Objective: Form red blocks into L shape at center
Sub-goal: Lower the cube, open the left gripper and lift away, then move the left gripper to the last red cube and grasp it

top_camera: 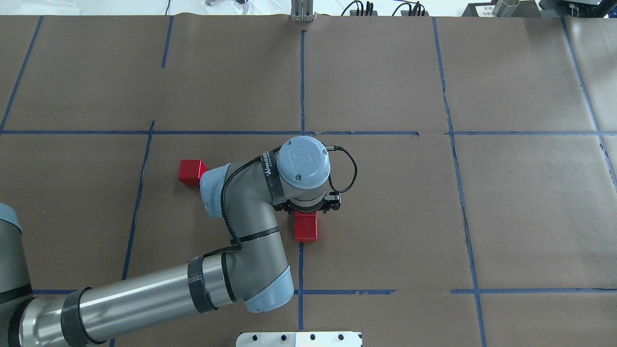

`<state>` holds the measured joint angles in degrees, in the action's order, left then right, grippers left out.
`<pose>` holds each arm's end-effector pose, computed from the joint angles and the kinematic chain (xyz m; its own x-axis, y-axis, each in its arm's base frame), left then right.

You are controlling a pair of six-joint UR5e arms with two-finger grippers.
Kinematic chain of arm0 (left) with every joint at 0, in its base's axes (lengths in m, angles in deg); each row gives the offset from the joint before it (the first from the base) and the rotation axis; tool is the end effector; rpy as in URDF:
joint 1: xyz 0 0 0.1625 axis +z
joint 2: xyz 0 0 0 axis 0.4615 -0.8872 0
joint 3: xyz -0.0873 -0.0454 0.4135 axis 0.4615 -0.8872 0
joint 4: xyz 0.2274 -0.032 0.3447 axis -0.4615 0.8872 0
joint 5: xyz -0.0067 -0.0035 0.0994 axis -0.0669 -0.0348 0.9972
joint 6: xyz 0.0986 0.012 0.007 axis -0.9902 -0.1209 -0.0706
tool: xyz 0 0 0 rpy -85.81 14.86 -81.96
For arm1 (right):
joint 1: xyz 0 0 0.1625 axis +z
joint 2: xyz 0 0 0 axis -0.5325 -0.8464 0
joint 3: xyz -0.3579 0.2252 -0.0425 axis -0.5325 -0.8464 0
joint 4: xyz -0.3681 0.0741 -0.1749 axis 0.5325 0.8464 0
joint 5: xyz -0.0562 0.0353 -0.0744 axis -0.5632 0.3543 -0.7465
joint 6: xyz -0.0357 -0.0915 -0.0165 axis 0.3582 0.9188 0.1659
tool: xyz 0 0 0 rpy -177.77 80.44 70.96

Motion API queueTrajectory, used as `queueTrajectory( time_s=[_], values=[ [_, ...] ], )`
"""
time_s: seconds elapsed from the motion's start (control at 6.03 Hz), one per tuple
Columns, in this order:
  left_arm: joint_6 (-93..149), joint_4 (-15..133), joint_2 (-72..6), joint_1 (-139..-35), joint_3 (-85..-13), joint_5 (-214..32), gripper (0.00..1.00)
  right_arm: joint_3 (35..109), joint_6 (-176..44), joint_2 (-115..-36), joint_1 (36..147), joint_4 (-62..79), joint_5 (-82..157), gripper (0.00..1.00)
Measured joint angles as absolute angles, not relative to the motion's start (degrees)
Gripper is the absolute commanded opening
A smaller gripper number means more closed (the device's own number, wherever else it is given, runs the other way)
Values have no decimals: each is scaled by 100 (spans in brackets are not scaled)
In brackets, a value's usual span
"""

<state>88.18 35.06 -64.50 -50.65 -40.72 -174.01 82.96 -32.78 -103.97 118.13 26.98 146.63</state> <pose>0.6496 -0.3959 0.1538 0.6734 -0.0120 -0.7392 0.0406 0.9990 0.0208 0.0359 -0.4333 0.6190 0.6869 -0.3416 0.6414 0.2809 0.9389 0.1991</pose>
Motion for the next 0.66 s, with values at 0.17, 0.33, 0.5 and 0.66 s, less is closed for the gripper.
queueTrajectory(
  time_s=[0.17, 0.33, 0.5, 0.66],
  values=[
    [8751, 3371, -6436, -5178, -4284, -17423, 100, 8296, -3278, -10391, 11813, 2698, 14662, 99],
    [8565, 3062, -6328, -5397, -4649, -17545, 100, 8296, -3278, -10389, 11813, 2698, 14665, 99],
    [8386, 2771, -5975, -5659, -5205, -17707, 100, 8296, -3278, -10388, 11813, 2698, 14669, 99],
    [8317, 2674, -5372, -5939, -5850, -17787, 100, 8298, -3278, -10388, 11813, 2698, 14670, 99]
  ],
)
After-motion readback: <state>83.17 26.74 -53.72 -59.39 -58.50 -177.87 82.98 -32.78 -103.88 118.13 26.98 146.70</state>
